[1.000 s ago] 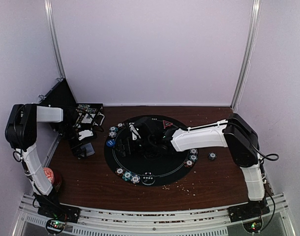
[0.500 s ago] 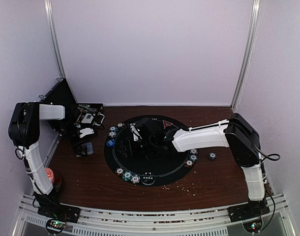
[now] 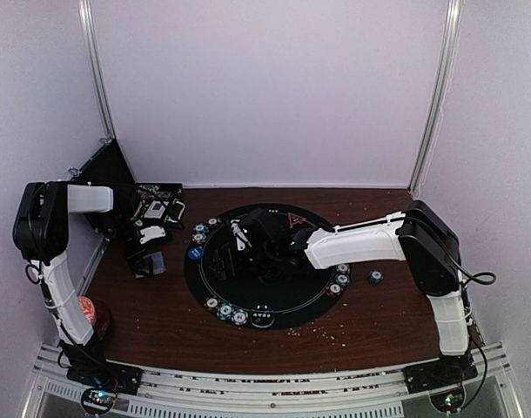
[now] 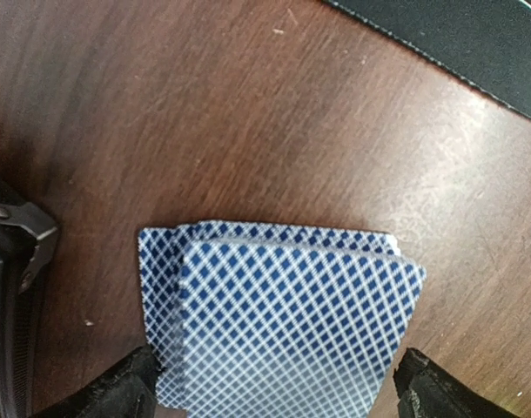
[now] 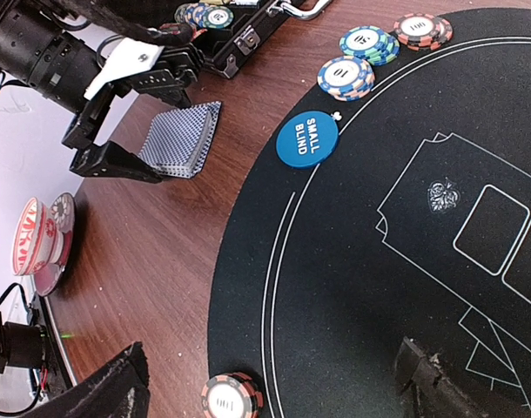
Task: Distribute texas hold em gaming equipment
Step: Adjust the poker card at the center of the board.
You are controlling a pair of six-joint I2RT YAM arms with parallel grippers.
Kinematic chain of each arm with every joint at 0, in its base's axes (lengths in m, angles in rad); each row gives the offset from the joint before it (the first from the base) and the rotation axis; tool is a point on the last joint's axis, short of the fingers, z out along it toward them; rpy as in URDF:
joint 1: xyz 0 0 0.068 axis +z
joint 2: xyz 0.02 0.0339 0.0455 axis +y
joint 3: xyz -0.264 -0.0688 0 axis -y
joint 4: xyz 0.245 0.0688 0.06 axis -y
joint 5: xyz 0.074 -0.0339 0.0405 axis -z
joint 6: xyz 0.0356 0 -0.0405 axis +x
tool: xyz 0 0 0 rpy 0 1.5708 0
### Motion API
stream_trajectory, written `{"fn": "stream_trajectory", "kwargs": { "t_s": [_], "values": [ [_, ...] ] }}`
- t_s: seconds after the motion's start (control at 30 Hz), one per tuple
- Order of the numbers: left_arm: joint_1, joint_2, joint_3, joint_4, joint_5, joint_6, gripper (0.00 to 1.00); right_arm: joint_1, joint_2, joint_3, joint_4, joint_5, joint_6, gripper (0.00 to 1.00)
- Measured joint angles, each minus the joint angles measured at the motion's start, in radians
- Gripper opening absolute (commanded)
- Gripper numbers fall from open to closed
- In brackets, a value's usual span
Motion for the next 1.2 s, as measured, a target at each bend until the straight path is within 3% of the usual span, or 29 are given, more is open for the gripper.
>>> {"fn": "stream_trajectory", "kwargs": {
  "t_s": [1.2],
  "values": [
    [0.001, 0.048, 0.044, -0.010, -0.040, 0.070, 0.95, 0.000, 0.000, 0.000, -0.006, 0.011, -0.022, 1.00]
  ]
}}
